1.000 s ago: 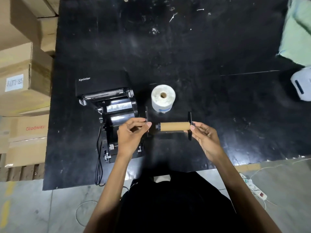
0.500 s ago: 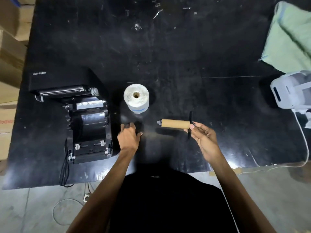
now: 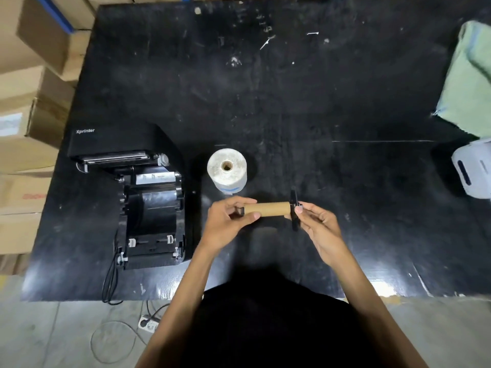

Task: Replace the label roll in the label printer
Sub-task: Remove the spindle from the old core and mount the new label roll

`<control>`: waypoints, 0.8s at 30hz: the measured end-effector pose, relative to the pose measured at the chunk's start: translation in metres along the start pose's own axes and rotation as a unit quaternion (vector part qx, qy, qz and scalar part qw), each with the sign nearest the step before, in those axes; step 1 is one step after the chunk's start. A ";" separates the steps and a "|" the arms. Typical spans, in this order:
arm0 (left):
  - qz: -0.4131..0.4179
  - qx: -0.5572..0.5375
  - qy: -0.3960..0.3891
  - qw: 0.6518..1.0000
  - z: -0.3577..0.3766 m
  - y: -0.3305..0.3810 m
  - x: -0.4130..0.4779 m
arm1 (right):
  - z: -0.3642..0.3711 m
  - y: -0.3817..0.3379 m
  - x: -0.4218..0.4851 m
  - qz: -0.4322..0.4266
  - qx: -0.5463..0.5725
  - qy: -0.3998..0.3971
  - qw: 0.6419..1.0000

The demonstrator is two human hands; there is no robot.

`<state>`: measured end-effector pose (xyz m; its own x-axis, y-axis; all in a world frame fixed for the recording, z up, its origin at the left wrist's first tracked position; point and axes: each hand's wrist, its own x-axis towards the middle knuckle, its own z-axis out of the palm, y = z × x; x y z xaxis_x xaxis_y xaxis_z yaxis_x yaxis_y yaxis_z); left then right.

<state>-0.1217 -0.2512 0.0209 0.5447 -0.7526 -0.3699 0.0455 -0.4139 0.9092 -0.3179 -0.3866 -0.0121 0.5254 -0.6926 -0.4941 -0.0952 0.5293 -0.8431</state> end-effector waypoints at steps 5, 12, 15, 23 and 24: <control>0.012 -0.005 0.013 1.000 -0.046 -0.004 0.001 | -0.016 -0.006 0.008 -0.001 0.076 0.011 0.997; -0.017 0.104 0.036 0.994 -0.042 -0.057 0.007 | -0.041 0.003 0.016 0.023 0.065 0.088 0.994; -0.005 0.183 0.017 0.983 -0.023 -0.078 0.008 | -0.041 0.008 0.015 0.031 0.066 0.089 0.993; 0.034 0.336 0.048 0.940 -0.014 -0.099 0.002 | -0.034 0.045 0.032 0.025 -0.086 0.149 0.985; 0.036 0.344 0.048 0.937 -0.014 -0.099 0.001 | -0.033 0.051 0.035 0.020 -0.130 0.158 0.979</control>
<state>-0.1138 -0.2040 -0.0672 0.6002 -0.7550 -0.2640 -0.5261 -0.6213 0.5806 -0.3319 -0.4004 -0.0793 0.2327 -0.8123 -0.5348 -0.3447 0.4453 -0.8264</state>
